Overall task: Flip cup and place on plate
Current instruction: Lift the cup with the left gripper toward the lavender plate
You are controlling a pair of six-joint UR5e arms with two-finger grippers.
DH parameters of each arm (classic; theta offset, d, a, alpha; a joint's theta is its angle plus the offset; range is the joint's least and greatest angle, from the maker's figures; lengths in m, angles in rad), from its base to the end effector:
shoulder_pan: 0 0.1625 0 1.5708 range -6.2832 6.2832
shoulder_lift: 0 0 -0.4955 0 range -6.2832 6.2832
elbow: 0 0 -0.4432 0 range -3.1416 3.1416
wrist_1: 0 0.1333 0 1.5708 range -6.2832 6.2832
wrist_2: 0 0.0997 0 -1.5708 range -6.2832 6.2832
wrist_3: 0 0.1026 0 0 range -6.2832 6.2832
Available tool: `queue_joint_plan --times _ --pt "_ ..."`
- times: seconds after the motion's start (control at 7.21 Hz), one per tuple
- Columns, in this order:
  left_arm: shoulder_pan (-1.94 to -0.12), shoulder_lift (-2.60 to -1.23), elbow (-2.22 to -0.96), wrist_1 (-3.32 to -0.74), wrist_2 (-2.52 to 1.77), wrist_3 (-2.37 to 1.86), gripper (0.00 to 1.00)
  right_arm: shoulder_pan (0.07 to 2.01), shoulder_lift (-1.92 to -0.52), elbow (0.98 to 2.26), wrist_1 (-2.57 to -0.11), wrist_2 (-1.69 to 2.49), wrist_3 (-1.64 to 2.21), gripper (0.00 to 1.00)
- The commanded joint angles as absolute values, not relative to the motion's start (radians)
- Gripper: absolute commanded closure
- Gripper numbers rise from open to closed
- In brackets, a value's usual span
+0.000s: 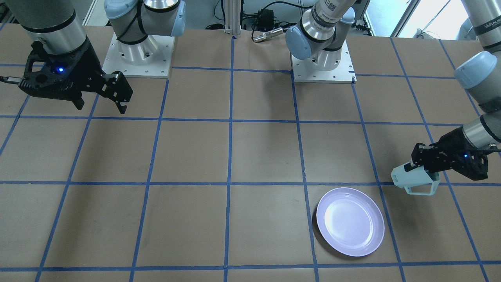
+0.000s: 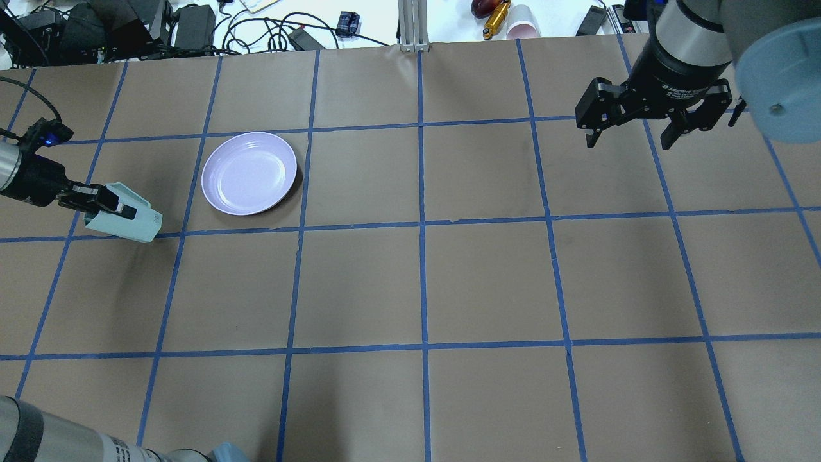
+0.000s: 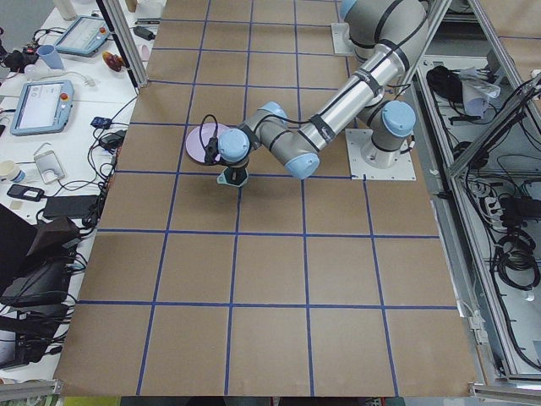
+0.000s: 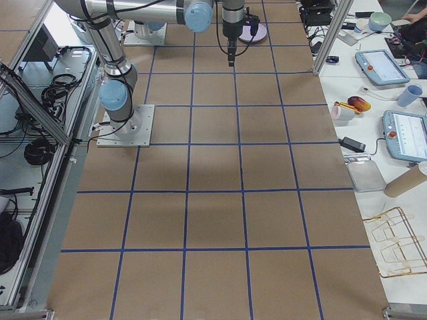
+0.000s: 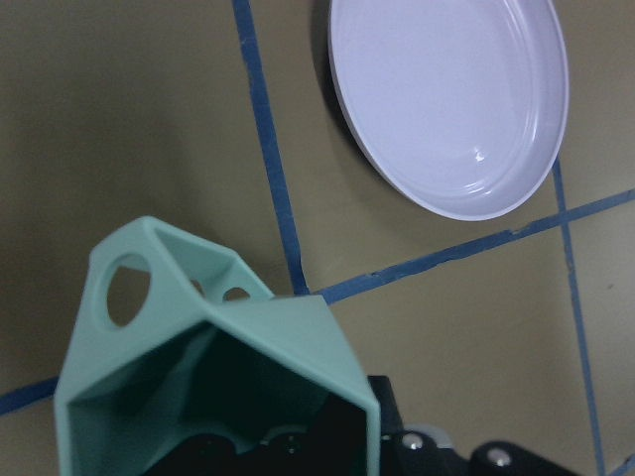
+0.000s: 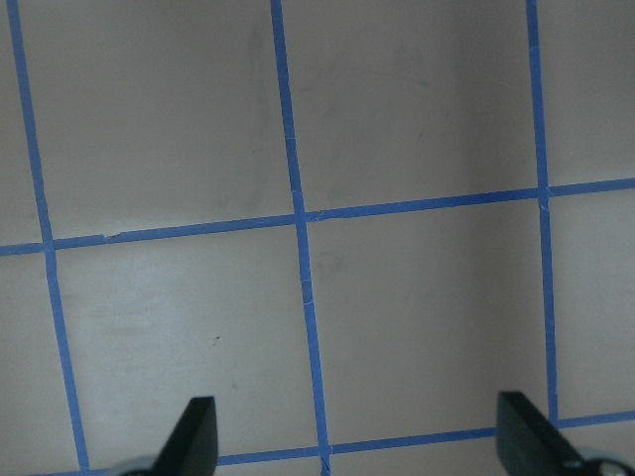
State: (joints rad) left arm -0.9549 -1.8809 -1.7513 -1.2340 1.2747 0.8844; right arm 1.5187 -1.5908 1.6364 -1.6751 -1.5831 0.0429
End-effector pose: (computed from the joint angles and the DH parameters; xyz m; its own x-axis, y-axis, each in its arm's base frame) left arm 0.2282 -0.6050 0.3133 -0.9200 0.2506 0.3012 0.2222 0.9668 -0.1259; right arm 0.1038 -0.5445 0.5411 -0.9954 0.0955 0.0098 0.0948 0.9937 -0.0591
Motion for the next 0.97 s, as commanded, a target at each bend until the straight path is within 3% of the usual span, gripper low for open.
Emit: queue_joint_plan --times 0.0,0.83 --pt "-1.098 -1.845 -1.766 -1.041 1.438 0.831 1.0 1.519 -1.591 1.637 -1.675 -1.583 0.043 0.0" --pt "-1.353 -1.868 -1.756 -0.9 1.555 0.629 1.0 1.519 -1.591 1.637 -1.675 -1.583 0.043 0.0"
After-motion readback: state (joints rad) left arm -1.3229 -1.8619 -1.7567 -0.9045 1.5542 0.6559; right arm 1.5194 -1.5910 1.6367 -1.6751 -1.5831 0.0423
